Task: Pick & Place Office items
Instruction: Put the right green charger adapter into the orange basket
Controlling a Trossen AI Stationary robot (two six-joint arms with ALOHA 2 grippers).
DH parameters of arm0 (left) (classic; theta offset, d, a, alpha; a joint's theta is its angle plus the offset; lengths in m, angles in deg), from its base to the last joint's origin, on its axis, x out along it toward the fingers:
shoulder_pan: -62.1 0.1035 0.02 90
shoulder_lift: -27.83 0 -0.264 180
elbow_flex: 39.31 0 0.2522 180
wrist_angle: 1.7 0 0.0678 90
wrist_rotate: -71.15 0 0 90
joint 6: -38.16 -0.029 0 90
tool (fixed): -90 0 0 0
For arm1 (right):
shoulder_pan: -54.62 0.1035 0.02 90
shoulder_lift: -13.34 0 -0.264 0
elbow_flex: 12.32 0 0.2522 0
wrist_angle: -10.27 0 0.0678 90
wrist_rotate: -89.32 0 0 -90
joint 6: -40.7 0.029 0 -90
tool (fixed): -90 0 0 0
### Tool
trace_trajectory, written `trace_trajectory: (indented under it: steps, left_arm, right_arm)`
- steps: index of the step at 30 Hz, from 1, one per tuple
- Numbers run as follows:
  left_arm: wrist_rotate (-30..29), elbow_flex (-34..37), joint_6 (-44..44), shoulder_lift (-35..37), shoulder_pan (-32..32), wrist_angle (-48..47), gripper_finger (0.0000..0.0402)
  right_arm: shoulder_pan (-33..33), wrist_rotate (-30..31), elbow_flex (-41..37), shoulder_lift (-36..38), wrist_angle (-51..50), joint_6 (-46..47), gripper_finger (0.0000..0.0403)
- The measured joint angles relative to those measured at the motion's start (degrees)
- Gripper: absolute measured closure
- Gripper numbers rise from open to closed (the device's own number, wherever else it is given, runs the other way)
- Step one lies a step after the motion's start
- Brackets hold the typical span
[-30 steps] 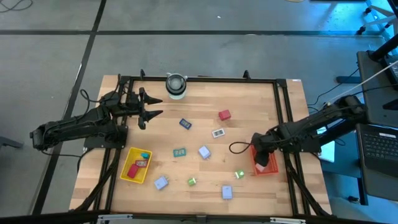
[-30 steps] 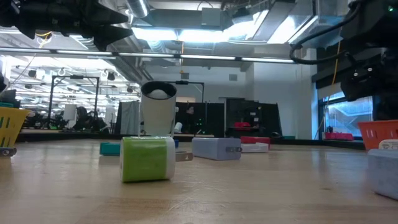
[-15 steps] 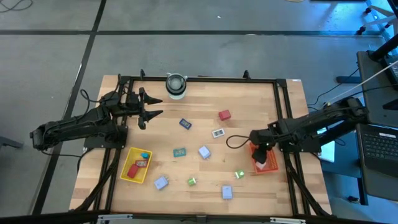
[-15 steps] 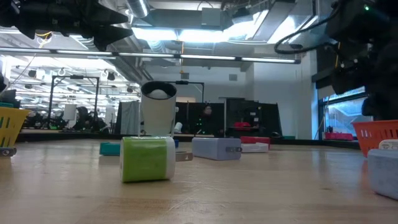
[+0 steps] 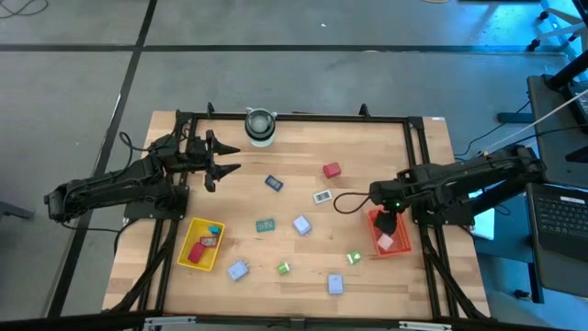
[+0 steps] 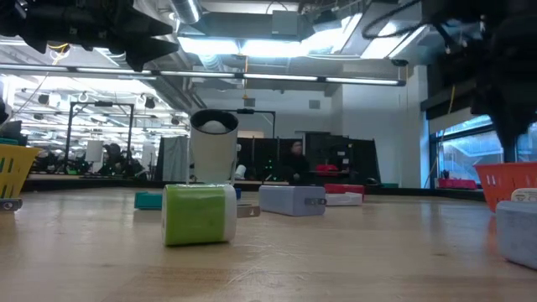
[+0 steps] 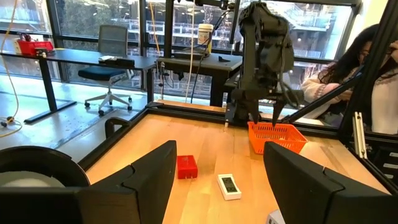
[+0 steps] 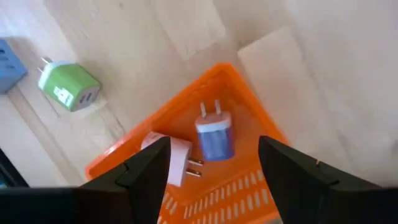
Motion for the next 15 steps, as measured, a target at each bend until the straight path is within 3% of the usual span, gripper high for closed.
trace_trajectory:
  steps: [4,7,11,15]
  left_arm:
    - [-0.01,0.00,0.02,0.01,-0.01,0.91,0.0164]
    - [-0.01,0.00,0.04,-0.01,-0.01,1.04,0.0164]
    - [-0.01,0.00,0.11,0.00,0.01,1.30,0.0164]
    - [-0.01,0.00,0.69,-0.01,0.00,1.30,0.0164]
  right_arm:
    - [-0.29,6.01,4.74,0.00,0.35,-2.85,0.0162]
    - [-0.29,11.10,7.68,0.00,6.49,-6.26,0.0162]
    - [0.93,13.29,9.96,-0.46,16.85,-17.10,0.0162]
    - [3.06,20.17,13.23,-3.61,19.27,-29.00,0.0163]
